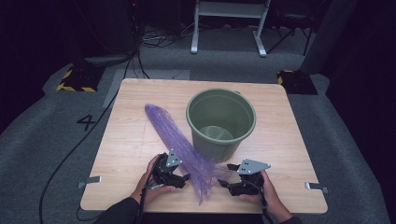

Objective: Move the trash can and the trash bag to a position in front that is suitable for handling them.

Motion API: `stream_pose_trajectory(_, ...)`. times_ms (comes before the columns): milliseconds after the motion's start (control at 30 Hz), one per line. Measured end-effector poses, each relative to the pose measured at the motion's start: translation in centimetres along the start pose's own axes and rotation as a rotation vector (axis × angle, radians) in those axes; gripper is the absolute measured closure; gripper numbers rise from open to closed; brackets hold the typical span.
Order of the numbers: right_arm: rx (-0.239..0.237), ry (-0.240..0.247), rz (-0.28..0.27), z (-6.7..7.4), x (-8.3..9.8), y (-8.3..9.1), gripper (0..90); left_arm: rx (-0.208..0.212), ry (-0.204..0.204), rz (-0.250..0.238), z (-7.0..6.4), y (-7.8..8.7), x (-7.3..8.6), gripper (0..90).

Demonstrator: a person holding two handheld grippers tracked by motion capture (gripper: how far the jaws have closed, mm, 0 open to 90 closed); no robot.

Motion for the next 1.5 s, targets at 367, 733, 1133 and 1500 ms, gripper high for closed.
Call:
stream_pose_trajectory(367,0.010,-0.032,0.071,0.7,0.0,-2.2,34.3,-0.005,0.010,-0.002,-0.8,-0.7,-0.9,14.4)
stream_pose_trajectory(733,0.012,0.019,0.112,-0.7,1.0,-2.0,84.9,0.039,-0.113,-0.001,-1.1,0.3,-0.6,15.7)
stream_pose_trajectory(1133,0.085,-0.098,0.070,-7.5,4.8,2.0,78.6,-0.010,-0.034,-0.023,3.1,3.9,2.1,15.6)
stream_pose_trajectory(1500,0.185,-0.157,0.081,-10.4,5.1,2.6,71.8,-0.066,-0.013,-0.037,6.6,6.4,3.7,15.9)
Point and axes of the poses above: each handheld gripper's, and its own axes: y roughly backward along the jaws, x roughly out of its underside, z roughly to its left, the point moved 2 cm from there along -y, roughly forward along the jaws, and after that the axes turned 6 degrees about z, right-handed, at the moved point
